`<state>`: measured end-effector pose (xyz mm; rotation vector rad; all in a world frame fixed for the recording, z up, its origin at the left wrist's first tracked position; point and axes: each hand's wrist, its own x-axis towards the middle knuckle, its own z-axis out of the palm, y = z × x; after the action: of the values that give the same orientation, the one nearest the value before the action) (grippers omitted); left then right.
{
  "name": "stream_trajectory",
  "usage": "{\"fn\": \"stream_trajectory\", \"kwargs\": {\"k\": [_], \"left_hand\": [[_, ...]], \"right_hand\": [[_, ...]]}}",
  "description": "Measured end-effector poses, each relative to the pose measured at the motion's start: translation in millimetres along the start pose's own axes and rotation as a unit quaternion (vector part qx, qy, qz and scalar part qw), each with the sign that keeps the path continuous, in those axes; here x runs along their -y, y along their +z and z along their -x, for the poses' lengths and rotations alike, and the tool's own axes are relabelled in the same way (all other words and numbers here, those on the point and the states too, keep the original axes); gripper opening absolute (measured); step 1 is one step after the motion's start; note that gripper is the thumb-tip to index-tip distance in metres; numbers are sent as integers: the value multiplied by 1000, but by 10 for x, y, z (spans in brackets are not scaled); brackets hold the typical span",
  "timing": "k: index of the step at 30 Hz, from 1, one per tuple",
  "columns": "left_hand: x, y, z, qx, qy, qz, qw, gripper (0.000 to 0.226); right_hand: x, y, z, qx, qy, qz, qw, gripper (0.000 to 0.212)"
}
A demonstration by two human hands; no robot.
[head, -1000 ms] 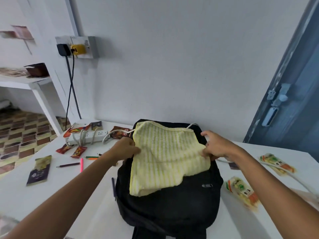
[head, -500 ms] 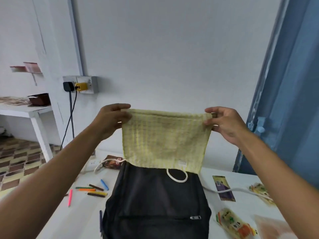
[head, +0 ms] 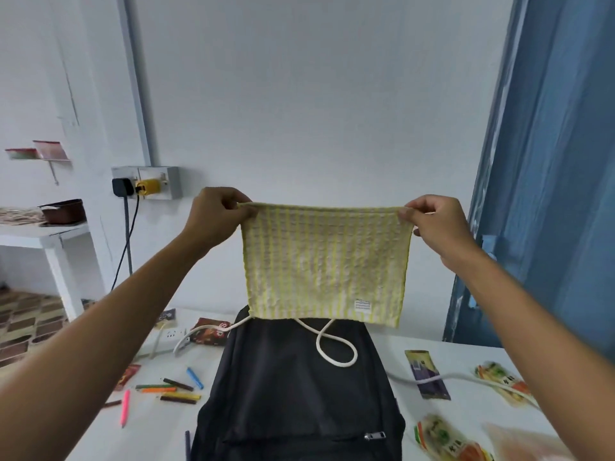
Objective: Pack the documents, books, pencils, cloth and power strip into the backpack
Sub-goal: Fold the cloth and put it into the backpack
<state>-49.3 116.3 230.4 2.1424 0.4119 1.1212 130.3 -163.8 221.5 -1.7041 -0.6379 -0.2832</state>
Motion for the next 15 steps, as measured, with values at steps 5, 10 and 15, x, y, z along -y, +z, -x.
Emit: {"fn": "stream_trajectory", "kwargs": {"k": [5, 10, 15], "left_hand": [[-17, 250, 2, -27, -39, 97, 994, 16], [-311, 579, 139, -240, -16, 194, 951, 18], [-726, 574, 233, -328, 43, 417, 846, 20]], "right_hand": [[-25, 214, 44, -154, -15, -68, 986, 11], [121, 491, 144, -287, -103, -179, 936, 13], [457, 594, 266, -294, -182, -333, 877, 23]]}}
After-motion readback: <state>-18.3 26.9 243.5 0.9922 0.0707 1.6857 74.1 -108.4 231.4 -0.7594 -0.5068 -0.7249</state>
